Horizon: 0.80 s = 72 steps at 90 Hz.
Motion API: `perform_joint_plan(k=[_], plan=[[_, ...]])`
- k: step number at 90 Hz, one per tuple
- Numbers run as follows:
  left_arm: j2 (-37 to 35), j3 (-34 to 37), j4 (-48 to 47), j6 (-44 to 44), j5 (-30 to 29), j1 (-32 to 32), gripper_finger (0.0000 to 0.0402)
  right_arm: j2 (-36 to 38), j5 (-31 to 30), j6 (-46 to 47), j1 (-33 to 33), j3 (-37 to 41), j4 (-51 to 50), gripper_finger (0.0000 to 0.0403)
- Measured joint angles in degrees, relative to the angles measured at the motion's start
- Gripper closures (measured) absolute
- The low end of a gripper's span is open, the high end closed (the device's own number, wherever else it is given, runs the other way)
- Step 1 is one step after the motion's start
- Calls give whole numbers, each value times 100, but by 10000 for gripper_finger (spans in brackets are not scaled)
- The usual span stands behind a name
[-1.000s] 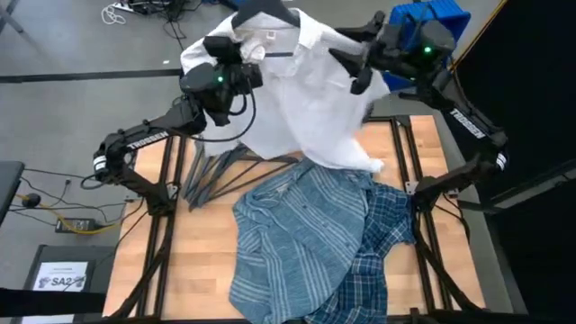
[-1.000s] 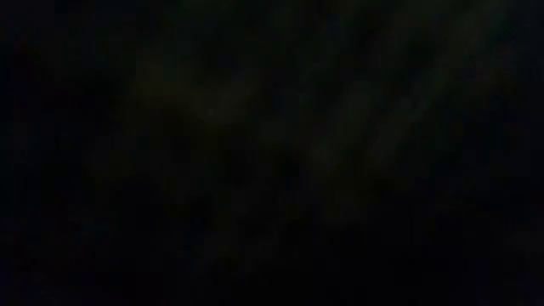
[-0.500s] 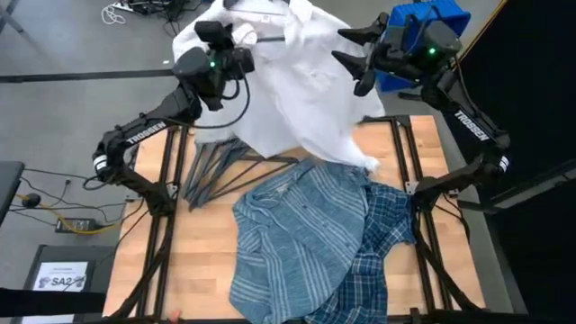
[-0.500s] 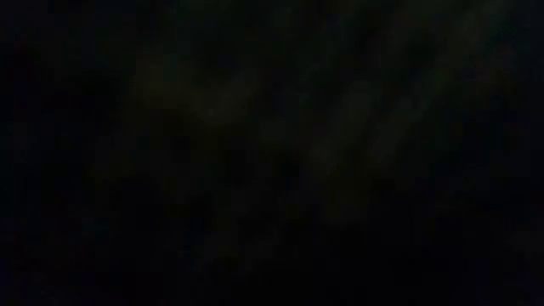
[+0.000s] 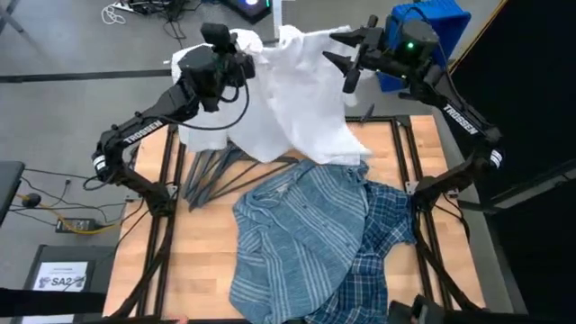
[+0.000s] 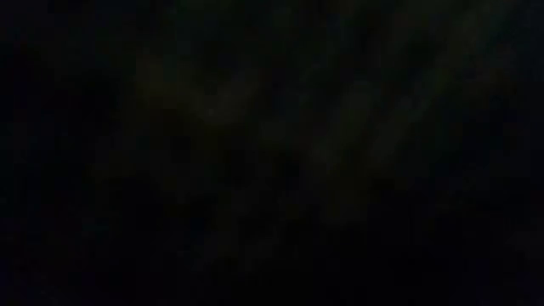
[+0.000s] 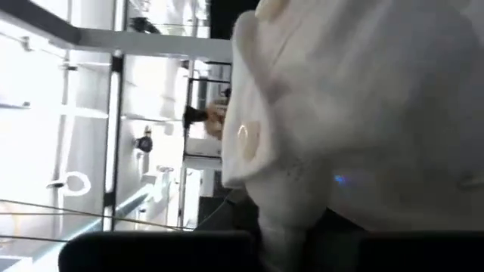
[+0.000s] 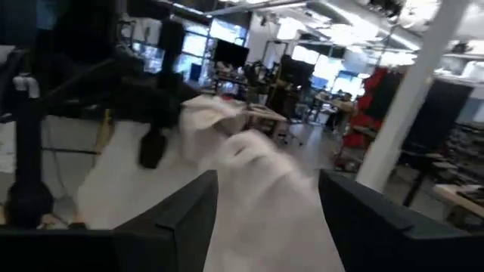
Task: Hang clothes
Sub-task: Hang the white shirt on the hanging rack
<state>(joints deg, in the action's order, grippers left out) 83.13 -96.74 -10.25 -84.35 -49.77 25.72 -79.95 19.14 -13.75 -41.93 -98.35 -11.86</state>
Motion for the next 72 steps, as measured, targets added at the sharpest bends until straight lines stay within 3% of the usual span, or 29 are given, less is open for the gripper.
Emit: perform_joint_plan(k=[14, 35, 52, 72], plan=[[0, -1, -1031, 920, -159, -558, 401, 194, 90, 285, -337, 0, -324, 195], [2, 75, -2456, 2900, -159, -1691, 402, 243, 912, 653, -462, 0, -1151, 207], [2, 438, -3382, 4628, -115, -2530, 402, 226, 1520, 661, -247, 6, -2605, 221], [2, 1424, -3557, 6434, 1084, -3207, 402, 230, 1562, 651, 434, 808, -3702, 250]])
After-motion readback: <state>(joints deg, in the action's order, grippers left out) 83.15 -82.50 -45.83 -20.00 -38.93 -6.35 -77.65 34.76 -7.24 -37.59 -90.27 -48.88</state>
